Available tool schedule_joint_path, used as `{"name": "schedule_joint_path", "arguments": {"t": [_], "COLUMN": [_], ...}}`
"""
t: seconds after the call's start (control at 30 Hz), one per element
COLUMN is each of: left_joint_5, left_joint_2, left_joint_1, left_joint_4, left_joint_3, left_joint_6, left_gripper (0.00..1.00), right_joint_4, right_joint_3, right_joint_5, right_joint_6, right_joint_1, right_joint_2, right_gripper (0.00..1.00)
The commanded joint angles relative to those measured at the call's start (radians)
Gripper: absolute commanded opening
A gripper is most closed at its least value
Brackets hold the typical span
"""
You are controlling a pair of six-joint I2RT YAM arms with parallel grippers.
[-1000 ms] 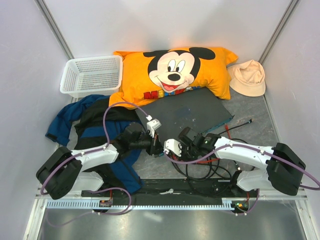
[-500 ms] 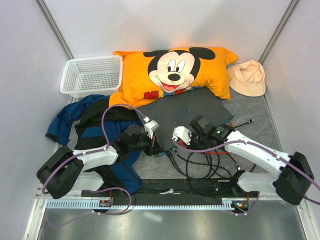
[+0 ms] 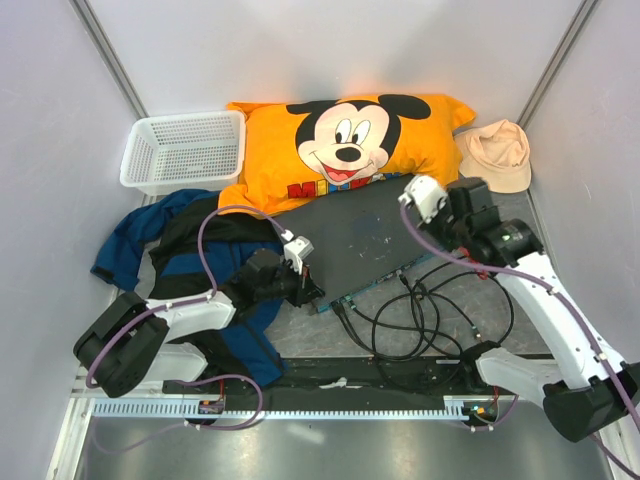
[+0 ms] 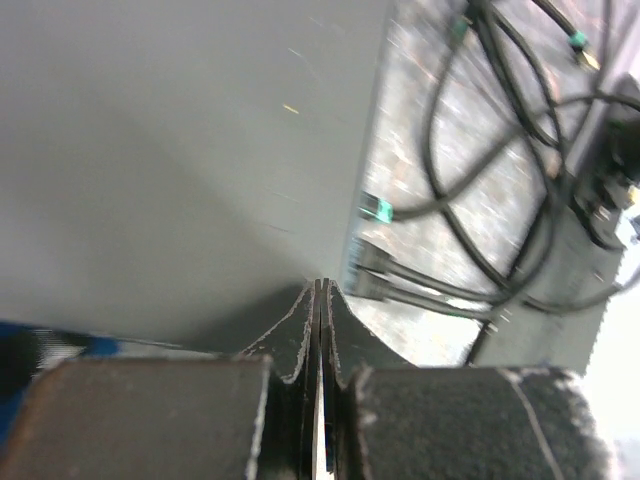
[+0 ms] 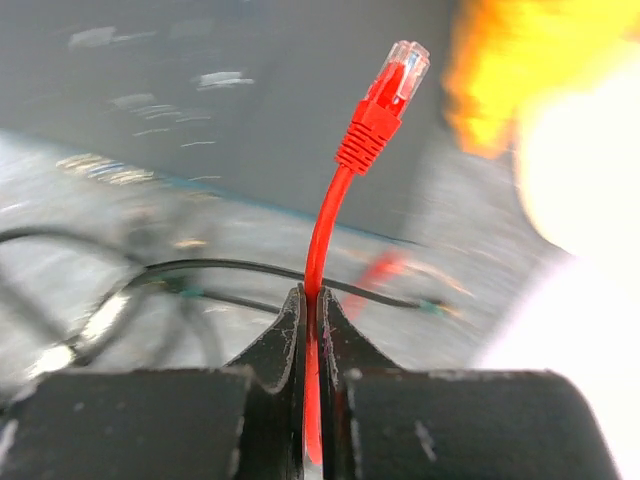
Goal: Pull the plug from the switch port
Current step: Place the connector at the corner of the board.
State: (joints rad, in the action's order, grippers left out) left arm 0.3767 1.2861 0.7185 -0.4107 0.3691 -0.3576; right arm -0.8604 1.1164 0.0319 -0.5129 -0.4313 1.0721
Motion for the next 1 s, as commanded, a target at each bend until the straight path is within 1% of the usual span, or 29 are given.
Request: {"name": "schedule_joint_path", "arguments": {"t": [0.0,0.07,0.1,0.13,0.17,0.2,0.23,0.27,0.33,0.37,0.4,0.43,0.53,0.57,0.63,0.67,0.73,0.77,0.9,0.97], "left_joint_5": [-0.104,-0.101,-0.099,-0.098,-0.096,-0.093,-0.093,-0.091,-0.09,-0.091,-0.09,-0.088,-0.082,-0.081,-0.076,-0.075,-0.07,-0.071,-0.058,-0.053], "left_joint_2": [0.013,0.01,0.01,0.009,0.004,-0.001,-0.004,-0.011,-0.014,-0.014,-0.018,-0.018,-0.025,-0.025,-0.031,-0.034,-0.039,-0.039,-0.041,-0.036], "left_joint_1": [-0.047,-0.053,-0.054,-0.056,-0.056,-0.057,-0.059,-0.059,-0.062,-0.063,-0.065,-0.065,-0.068,-0.068,-0.076,-0.082,-0.09,-0.094,-0.113,-0.116], "left_joint_4": [0.021,0.026,0.024,0.024,0.021,0.018,0.012,0.01,0.01,0.01,0.009,0.006,-0.007,-0.005,-0.002,0.001,0.004,0.006,0.023,0.023], "left_joint_3": [0.008,0.014,0.014,0.013,0.01,0.008,0.005,0.005,0.008,0.008,0.007,0.005,-0.001,-0.001,0.001,0.002,0.002,0.002,0.007,0.007], "left_joint_6": [0.083,0.091,0.094,0.095,0.097,0.098,0.098,0.097,0.098,0.098,0.097,0.097,0.092,0.089,0.085,0.083,0.08,0.078,0.077,0.075], "left_gripper": [0.02,0.02,0.02,0.02,0.02,0.02,0.02,0.02,0.02,0.02,0.02,0.02,0.02,0.02,0.02,0.02,0.02,0.02,0.02,0.02], "right_joint_4": [0.069,0.115,0.127,0.129,0.121,0.106,0.095,0.071,0.043,0.029,0.027,0.031,0.107,0.153,0.202,0.252,0.331,0.413,0.543,0.573], "right_joint_3": [0.143,0.193,0.226,0.268,0.375,0.44,0.504,0.639,0.762,0.833,0.847,0.844,0.67,0.54,0.404,0.269,0.121,0.0,-0.194,-0.243], "right_joint_5": [0.218,0.23,0.18,0.149,0.122,0.052,0.034,0.017,-0.012,-0.006,0.009,0.075,0.132,0.128,0.137,0.175,0.227,0.246,0.255,0.287], "right_joint_6": [-0.055,-0.075,-0.069,-0.058,-0.043,-0.011,0.01,0.039,0.077,0.071,0.057,0.001,-0.135,-0.168,-0.208,-0.258,-0.327,-0.385,-0.539,-0.54], "right_joint_1": [0.107,0.216,0.265,0.342,0.368,0.388,0.396,0.396,0.396,0.397,0.398,0.398,0.399,0.398,0.398,0.398,0.402,0.405,0.411,0.411], "right_joint_2": [0.034,0.049,0.066,0.08,0.095,0.13,0.149,0.167,0.225,0.241,0.267,0.27,0.238,0.223,0.174,0.161,0.14,0.135,0.121,0.143], "right_gripper": [0.0,0.0,0.0,0.0,0.0,0.0,0.0,0.0,0.0,0.0,0.0,0.0,0.0,0.0,0.0,0.0,0.0,0.0,0.0,0.0]}}
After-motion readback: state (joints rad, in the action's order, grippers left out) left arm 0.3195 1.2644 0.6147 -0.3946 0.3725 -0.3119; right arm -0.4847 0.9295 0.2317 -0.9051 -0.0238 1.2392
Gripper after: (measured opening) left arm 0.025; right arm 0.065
